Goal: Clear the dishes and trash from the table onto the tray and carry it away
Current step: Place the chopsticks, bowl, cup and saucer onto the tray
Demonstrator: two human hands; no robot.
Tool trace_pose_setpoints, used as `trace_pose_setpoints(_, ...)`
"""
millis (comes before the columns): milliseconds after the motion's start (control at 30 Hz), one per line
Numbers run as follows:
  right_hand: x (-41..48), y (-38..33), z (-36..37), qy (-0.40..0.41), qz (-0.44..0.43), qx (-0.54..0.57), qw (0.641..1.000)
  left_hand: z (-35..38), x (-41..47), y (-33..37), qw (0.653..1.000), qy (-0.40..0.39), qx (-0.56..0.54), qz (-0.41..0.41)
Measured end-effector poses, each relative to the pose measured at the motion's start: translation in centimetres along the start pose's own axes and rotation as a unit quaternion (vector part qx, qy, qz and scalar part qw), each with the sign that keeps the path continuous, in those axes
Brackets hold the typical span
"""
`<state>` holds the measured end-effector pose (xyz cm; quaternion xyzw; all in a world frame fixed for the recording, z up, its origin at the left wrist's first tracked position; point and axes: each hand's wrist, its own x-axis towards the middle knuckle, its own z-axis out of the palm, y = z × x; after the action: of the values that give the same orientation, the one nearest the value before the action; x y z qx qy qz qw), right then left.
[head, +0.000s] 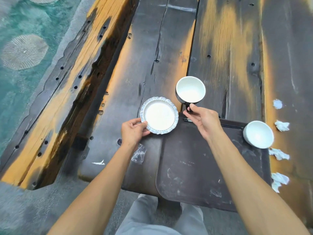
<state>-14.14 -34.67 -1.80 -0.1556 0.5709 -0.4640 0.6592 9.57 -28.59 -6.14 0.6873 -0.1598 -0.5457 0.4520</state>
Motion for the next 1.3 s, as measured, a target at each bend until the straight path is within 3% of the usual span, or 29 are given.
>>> trace_pose_setpoints(300, -6.3, 1.5, -5.9, 0.041, -0.005, 0.009, 0.999, 4.6, -5.1, -7.3, 0.998, 0.02, -0.019, -0.059)
trace_pose_setpoints(600, -8.0, 3.9, -10.7, 0.058, 0.025, 0.02, 0.998, 8.2, -6.4, -9.8, 0.989, 0.082, -0.065, -0.101)
trace_pose_setpoints(967, -8.3, 7.1, -9.8, 0.041, 0.063, -0.003, 0.997, 8.7, -7.0, -10.2, 0.985, 0.102, 0.084, -0.106)
trace_pose_setpoints(1300, -8.3, 9.9, -6.5, 0.053, 0.104, 0.009, 0.993, 7.7, -7.2, -10.3, 0.986, 0.073, 0.013, -0.15)
